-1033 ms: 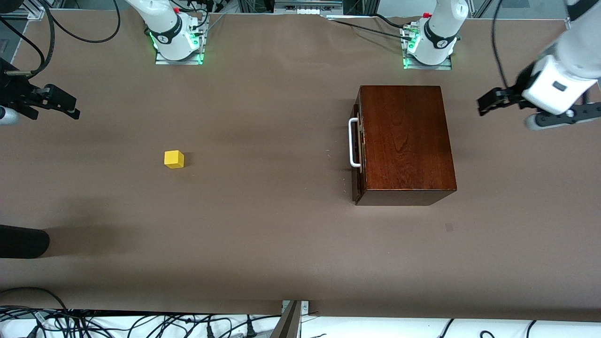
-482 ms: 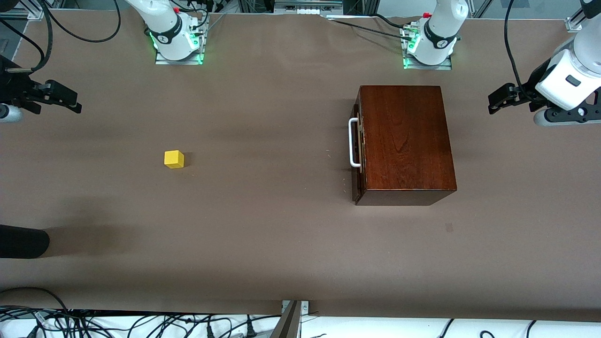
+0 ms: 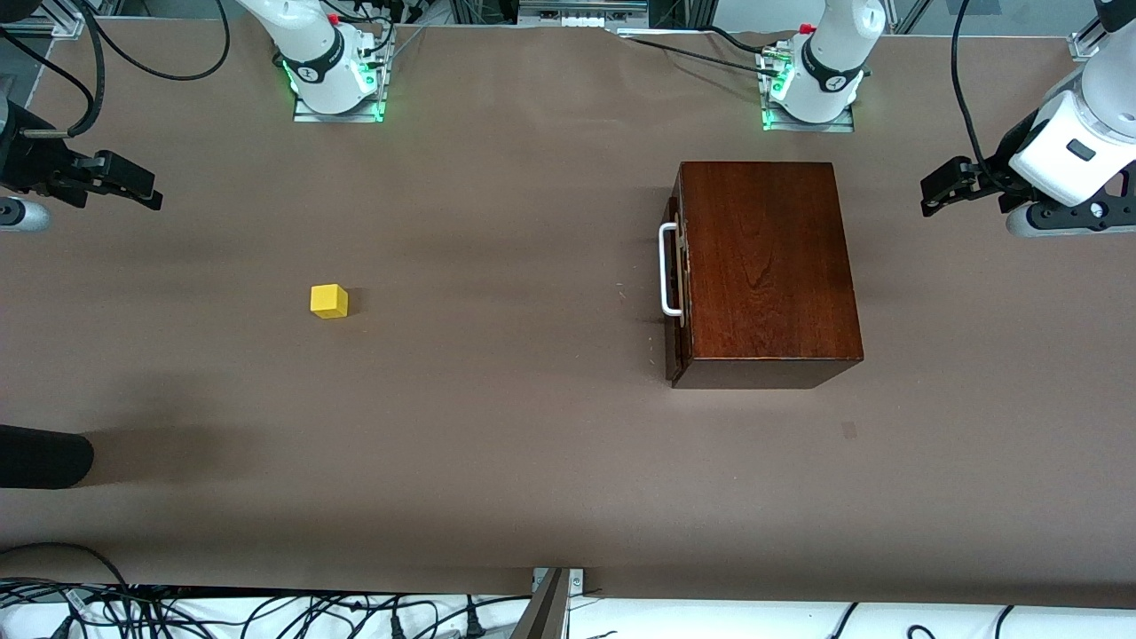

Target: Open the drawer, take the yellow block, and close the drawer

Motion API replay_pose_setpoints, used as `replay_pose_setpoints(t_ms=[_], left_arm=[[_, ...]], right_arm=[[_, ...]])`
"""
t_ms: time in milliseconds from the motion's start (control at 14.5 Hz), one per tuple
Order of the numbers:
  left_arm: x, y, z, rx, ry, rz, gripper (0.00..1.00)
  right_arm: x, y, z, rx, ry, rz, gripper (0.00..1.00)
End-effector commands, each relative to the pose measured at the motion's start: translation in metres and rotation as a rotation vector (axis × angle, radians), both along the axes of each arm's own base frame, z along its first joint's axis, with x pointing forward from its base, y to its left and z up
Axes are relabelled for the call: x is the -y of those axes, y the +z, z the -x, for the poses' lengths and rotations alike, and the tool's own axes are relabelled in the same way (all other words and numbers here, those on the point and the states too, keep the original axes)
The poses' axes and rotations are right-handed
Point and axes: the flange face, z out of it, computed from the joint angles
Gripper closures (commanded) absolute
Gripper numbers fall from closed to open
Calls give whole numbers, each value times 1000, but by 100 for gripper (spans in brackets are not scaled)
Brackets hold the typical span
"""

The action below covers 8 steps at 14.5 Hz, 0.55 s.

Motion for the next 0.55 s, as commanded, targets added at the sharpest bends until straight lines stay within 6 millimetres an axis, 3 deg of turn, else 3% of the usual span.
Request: replay_pose_setpoints(t_ms=[0,482], left_arm=[[0,5,7,18,-16,26,0],[0,5,7,17,-14,25,0]], right_arm=[[1,7,2,-4,40,-19,0],[3,6,3,-10,53,-21,0]])
